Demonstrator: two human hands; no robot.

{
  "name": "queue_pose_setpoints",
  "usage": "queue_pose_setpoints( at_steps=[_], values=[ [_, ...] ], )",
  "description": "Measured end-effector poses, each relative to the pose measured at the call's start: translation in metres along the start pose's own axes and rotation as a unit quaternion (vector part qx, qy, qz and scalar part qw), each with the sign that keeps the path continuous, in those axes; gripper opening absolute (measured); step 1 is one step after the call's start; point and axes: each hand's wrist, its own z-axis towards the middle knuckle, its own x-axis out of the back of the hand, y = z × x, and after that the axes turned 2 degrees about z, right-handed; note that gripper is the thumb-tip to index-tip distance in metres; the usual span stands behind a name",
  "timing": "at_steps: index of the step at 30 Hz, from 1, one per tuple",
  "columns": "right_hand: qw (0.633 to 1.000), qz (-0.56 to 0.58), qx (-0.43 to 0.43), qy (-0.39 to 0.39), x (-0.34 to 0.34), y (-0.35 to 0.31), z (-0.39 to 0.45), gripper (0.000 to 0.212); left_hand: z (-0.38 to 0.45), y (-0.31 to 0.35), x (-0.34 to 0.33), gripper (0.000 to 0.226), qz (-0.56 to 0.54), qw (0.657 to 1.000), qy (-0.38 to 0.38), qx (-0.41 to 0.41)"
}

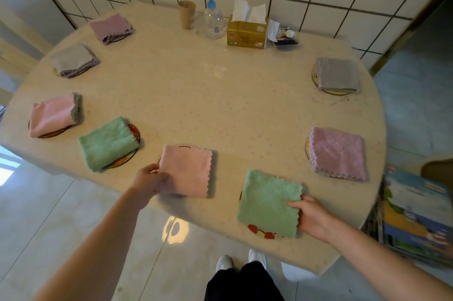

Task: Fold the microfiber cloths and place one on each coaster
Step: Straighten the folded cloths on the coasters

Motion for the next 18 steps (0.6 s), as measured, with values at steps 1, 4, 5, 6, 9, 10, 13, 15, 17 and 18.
queue_pose_setpoints(
  at_steps=[1, 4, 5, 6, 9, 10, 13, 15, 17, 18],
  values=[
    [1.000, 0.003, 0.000, -0.001, 0.000, 0.001, 0.000, 0.023, 0.002, 0.002, 0.000, 0.019, 0.000, 1.000, -0.006, -0.011],
    [1.000, 0.011, -0.012, -0.001, 0.000, 0.006, -0.001, 0.022, 0.007, 0.010, 0.000, 0.018, 0.001, 0.999, -0.005, -0.034],
    [1.000, 0.010, -0.012, 0.000, 0.000, 0.009, -0.001, 0.022, 0.010, 0.011, 0.000, 0.019, 0.007, 0.999, 0.001, -0.036],
    [1.000, 0.004, -0.006, 0.005, 0.001, 0.012, -0.001, 0.022, 0.013, 0.011, 0.002, 0.021, 0.017, 0.999, 0.004, -0.036],
    [0.998, -0.046, 0.030, 0.034, 0.003, 0.019, 0.002, 0.022, 0.023, 0.009, 0.009, 0.023, 0.060, 0.997, 0.015, -0.038],
    [0.996, -0.064, 0.041, 0.042, 0.003, 0.021, 0.002, 0.023, 0.025, 0.008, 0.011, 0.023, 0.070, 0.997, 0.023, -0.039],
    [0.989, -0.115, 0.066, 0.071, 0.003, 0.024, 0.002, 0.021, 0.030, 0.004, 0.012, 0.023, 0.100, 0.993, 0.041, -0.043],
    [0.972, -0.194, 0.089, 0.093, 0.006, 0.024, 0.004, 0.016, 0.032, 0.002, 0.010, 0.025, 0.127, 0.989, 0.063, -0.052],
    [0.944, -0.288, 0.115, 0.109, 0.010, 0.021, 0.005, 0.015, 0.032, 0.002, 0.008, 0.026, 0.163, 0.980, 0.091, -0.065],
    [0.927, -0.332, 0.126, 0.119, 0.013, 0.019, 0.006, 0.021, 0.031, 0.002, 0.007, 0.026, 0.185, 0.974, 0.108, -0.072]
  ],
)
